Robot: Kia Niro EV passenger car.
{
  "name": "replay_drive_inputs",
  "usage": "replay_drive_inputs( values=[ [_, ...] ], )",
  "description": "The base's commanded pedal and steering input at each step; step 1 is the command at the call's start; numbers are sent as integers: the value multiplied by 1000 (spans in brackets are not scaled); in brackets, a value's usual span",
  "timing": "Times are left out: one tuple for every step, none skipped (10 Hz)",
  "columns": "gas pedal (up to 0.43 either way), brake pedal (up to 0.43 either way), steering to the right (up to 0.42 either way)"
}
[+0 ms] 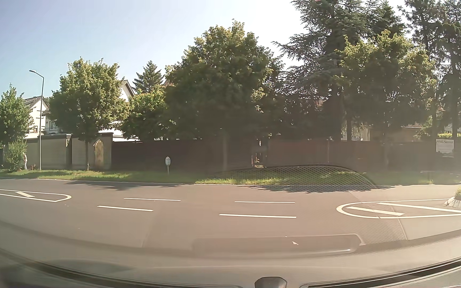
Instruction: Follow the waypoints while adhering to traffic rules and regulations
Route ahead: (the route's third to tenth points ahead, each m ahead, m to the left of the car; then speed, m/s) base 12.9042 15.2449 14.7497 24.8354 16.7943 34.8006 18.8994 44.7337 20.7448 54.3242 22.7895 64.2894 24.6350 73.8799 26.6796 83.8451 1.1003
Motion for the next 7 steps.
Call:
replay_drive_inputs(
  values=[
    [67,24,-113],
    [79,24,-116],
    [79,24,-119],
    [79,24,-126],
    [87,24,-134],
    [87,24,-140],
    [118,24,-142]
  ],
)
